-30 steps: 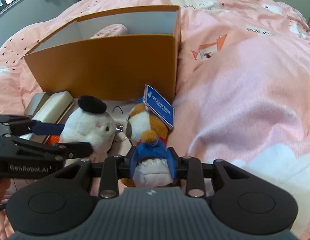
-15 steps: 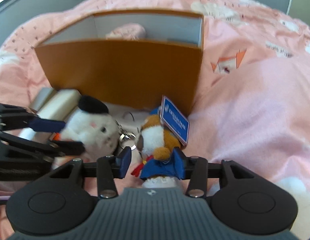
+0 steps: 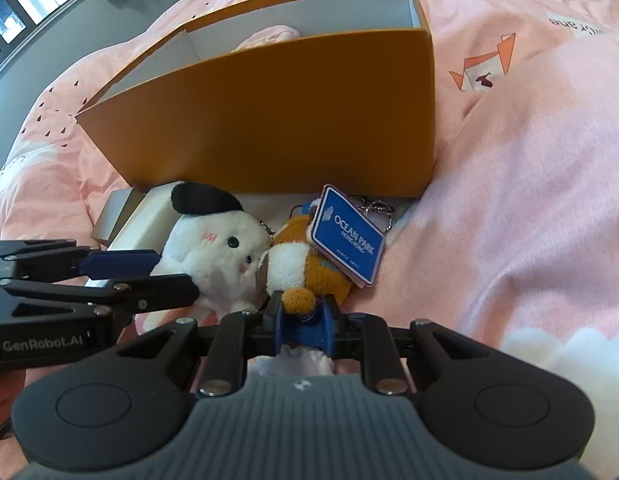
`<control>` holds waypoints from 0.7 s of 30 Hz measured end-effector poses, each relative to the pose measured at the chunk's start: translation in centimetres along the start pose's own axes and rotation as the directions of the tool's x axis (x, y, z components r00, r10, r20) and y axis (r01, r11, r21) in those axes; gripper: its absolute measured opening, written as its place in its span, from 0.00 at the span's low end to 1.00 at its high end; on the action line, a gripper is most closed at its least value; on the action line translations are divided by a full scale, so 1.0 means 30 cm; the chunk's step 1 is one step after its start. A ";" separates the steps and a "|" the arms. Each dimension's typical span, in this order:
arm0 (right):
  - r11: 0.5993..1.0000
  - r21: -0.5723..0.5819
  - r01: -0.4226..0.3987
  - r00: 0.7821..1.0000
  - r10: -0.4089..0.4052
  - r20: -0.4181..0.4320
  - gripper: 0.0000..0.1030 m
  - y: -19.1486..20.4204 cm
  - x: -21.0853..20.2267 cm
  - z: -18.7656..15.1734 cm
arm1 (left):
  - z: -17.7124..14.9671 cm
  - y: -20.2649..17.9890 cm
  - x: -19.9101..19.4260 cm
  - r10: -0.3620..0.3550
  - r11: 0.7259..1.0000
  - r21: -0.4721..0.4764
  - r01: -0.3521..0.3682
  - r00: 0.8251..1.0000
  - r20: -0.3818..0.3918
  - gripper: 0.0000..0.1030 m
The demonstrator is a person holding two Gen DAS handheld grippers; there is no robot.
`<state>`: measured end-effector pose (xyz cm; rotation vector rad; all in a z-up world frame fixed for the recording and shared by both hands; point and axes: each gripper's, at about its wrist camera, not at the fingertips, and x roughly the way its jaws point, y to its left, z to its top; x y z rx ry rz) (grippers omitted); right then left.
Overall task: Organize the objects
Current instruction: 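Grasp the white plush with striped base with left gripper while right holds the dog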
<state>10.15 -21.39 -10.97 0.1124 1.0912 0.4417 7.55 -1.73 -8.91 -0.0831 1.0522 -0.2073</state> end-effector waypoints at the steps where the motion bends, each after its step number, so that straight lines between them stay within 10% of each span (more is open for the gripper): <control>1: 1.000 -0.002 0.001 1.000 -0.001 0.001 0.19 0.002 0.000 0.000 | 0.001 -0.011 0.000 0.003 1.000 0.015 -0.003 1.000 0.000 0.64; 21: 0.995 -0.089 0.053 0.999 -0.053 -0.003 0.23 0.022 -0.004 -0.006 | 0.024 0.023 0.102 0.018 0.999 -0.039 -0.021 0.995 -0.094 0.68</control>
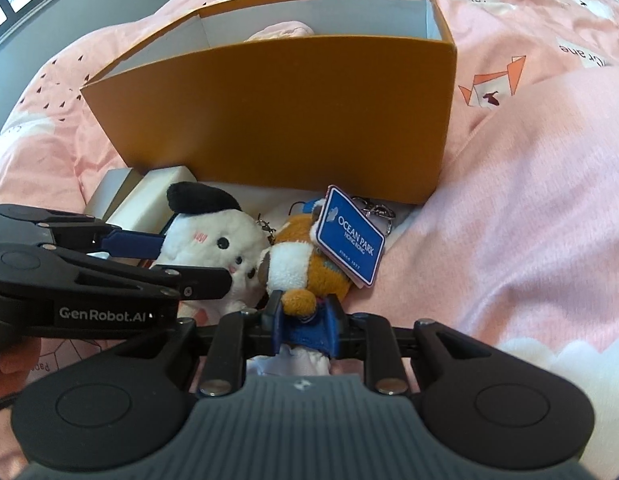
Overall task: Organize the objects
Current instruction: 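Grasp the white plush with striped base with left gripper while right holds the dog, then lift and carry both plushes over the orange box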
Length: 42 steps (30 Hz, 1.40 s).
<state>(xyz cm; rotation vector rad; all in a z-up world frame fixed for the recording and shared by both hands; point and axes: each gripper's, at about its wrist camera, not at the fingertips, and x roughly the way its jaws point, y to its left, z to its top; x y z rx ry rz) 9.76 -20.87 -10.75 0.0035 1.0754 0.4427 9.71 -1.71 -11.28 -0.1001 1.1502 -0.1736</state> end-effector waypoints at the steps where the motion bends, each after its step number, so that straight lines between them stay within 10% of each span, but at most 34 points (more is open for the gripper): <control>1: 1.000 -0.003 0.001 1.000 -0.001 -0.002 0.24 0.001 0.001 0.001 | 0.001 0.002 -0.001 -0.004 1.000 -0.002 0.004 1.000 0.000 0.68; 11: 0.997 -0.068 0.032 0.999 -0.035 -0.035 0.38 0.037 0.025 0.002 | -0.015 0.035 -0.019 -0.046 0.999 -0.021 0.047 0.999 0.008 0.66; 14: 0.993 -0.109 0.033 0.998 -0.038 -0.044 0.55 0.063 0.027 -0.001 | -0.022 0.046 -0.021 -0.061 0.998 -0.026 0.062 0.998 0.013 0.66; 25: 0.979 -0.174 0.103 0.993 -0.110 -0.031 0.38 0.108 0.044 0.001 | -0.032 0.057 -0.025 -0.077 0.997 -0.018 0.078 0.996 0.042 0.65; 42: 0.995 0.045 -0.091 0.989 0.085 0.119 0.30 0.007 -0.232 0.094 | 0.002 0.099 -0.267 -0.175 0.975 -0.091 0.202 0.955 0.238 0.59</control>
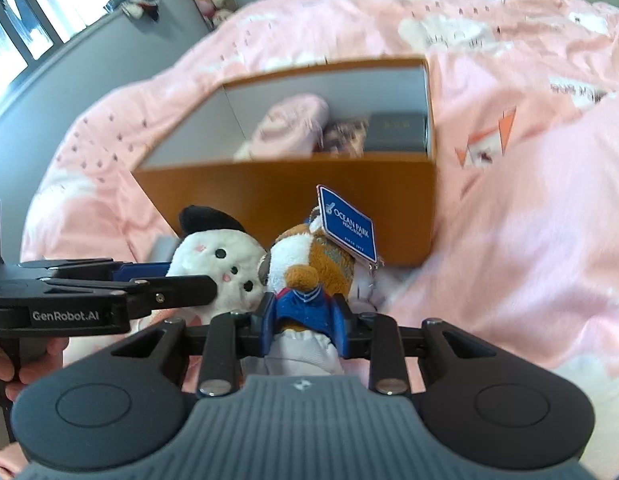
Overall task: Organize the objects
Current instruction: 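Lift and carry both plushes over the orange box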
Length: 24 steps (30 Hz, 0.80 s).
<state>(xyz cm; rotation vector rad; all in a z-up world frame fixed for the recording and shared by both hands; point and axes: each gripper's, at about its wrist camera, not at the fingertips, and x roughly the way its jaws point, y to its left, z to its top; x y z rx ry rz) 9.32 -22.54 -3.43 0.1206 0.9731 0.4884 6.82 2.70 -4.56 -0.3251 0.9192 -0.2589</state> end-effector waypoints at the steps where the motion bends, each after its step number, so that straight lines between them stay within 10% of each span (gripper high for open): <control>1: 1.000 -0.003 -0.005 1.000 0.006 0.015 0.30 0.004 -0.020 0.011 | 0.014 -0.004 -0.019 -0.004 1.000 -0.004 0.004 1.000 0.019 0.59; 15: 0.994 -0.113 -0.009 0.969 0.037 0.244 0.30 0.084 -0.187 0.270 | 0.261 -0.078 -0.156 0.008 1.000 -0.013 -0.004 0.963 0.268 0.59; 24: 0.998 -0.058 0.024 0.971 -0.009 0.239 0.30 0.027 -0.054 0.412 | 0.375 -0.026 -0.013 0.043 0.996 -0.087 -0.020 0.962 0.270 0.58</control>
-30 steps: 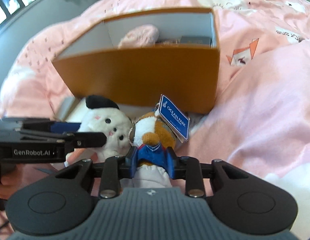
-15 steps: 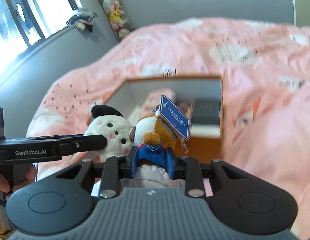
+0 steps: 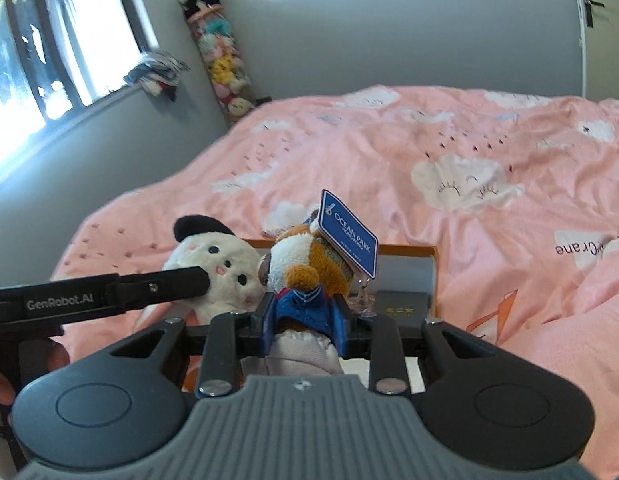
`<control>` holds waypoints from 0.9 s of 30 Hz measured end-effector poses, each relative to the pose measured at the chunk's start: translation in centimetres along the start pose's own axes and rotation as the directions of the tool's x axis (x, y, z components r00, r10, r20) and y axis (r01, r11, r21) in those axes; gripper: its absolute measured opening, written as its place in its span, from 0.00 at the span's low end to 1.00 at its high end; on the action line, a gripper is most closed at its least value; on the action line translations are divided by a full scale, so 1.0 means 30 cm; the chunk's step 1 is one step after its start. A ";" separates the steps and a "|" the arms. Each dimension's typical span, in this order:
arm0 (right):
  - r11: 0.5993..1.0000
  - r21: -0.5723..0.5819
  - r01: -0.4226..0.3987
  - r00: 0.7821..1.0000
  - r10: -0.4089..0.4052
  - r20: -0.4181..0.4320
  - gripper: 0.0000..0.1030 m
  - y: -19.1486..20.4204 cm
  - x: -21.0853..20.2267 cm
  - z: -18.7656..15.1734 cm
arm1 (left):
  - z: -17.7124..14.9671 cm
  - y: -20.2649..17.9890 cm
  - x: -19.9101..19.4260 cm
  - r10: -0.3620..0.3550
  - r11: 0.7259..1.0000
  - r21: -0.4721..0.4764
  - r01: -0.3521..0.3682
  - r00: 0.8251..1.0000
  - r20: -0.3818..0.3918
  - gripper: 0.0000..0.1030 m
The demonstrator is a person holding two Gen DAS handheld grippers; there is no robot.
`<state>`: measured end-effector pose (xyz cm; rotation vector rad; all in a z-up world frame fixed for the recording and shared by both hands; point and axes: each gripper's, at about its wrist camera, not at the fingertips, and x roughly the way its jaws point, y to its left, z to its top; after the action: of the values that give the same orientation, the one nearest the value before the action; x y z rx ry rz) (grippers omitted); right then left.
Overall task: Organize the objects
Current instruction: 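Lift and carry both plushes over the orange box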
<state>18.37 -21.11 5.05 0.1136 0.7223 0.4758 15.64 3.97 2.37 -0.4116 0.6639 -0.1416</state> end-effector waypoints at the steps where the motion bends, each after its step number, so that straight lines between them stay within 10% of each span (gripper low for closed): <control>1: 1.000 0.002 0.013 1.000 -0.013 -0.012 0.30 -0.009 0.025 0.001 | -0.001 0.012 0.024 0.001 1.000 -0.007 -0.001 1.000 -0.016 0.58; 27: 0.972 0.107 0.208 0.909 -0.152 -0.388 0.30 -0.146 0.403 -0.077 | -0.076 0.188 0.351 -0.102 0.985 -0.166 0.053 0.948 -0.302 0.58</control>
<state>26.35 -19.63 -5.17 0.0916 1.1383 0.2670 22.44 5.65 -7.58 -0.5739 0.9729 -0.2338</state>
